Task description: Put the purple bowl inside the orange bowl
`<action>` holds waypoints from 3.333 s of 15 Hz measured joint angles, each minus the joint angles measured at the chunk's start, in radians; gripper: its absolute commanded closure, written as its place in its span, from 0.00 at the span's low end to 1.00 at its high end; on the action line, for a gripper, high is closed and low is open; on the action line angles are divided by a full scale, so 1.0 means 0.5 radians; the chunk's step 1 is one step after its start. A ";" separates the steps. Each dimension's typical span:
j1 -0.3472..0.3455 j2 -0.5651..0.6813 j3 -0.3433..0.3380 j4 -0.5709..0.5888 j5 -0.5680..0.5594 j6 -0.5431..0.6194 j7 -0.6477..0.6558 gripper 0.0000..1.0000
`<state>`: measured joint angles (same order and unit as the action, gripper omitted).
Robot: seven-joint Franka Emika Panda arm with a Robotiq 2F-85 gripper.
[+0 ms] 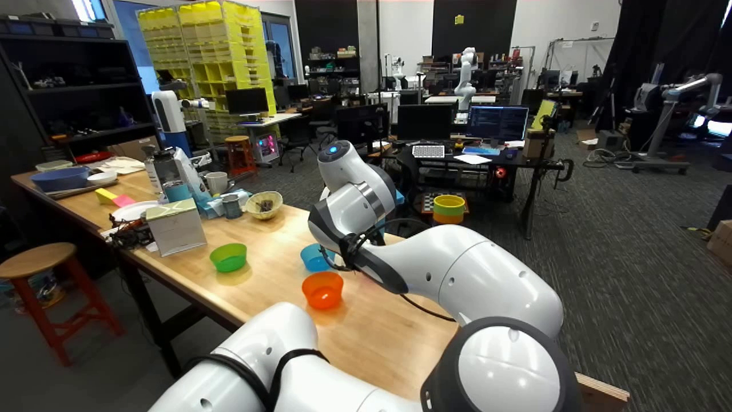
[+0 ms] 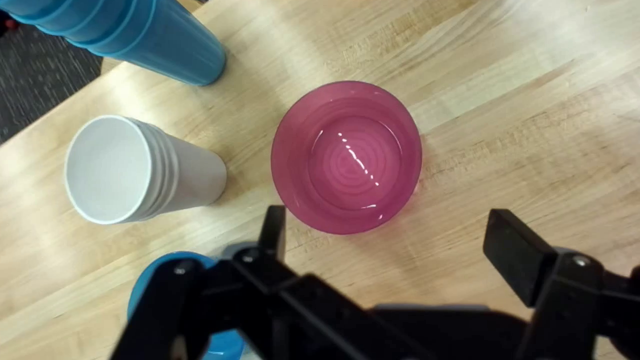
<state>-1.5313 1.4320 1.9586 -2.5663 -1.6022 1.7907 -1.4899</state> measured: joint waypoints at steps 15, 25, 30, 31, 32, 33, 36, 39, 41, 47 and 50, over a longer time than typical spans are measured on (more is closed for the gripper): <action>0.117 -0.134 -0.369 0.087 -0.159 0.090 -0.056 0.00; 0.164 -0.284 -0.382 0.237 0.023 0.233 -0.117 0.00; 0.152 -0.322 -0.384 0.237 0.117 0.242 -0.145 0.00; 0.152 -0.329 -0.388 0.237 0.117 0.244 -0.145 0.00; 0.152 -0.338 -0.396 0.238 0.117 0.250 -0.144 0.00; 0.153 -0.345 -0.407 0.239 0.116 0.259 -0.142 0.00; 0.156 -0.372 -0.459 0.244 0.109 0.327 -0.142 0.00; 0.169 -0.402 -0.531 0.269 0.106 0.421 -0.142 0.00; 0.171 -0.428 -0.563 0.289 0.106 0.479 -0.142 0.00; 0.173 -0.507 -0.623 0.313 0.141 0.605 -0.145 0.00; 0.198 -0.561 -0.677 0.313 0.176 0.622 -0.151 0.02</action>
<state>-1.4325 1.1516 1.6202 -2.4099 -1.5145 2.1019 -1.5656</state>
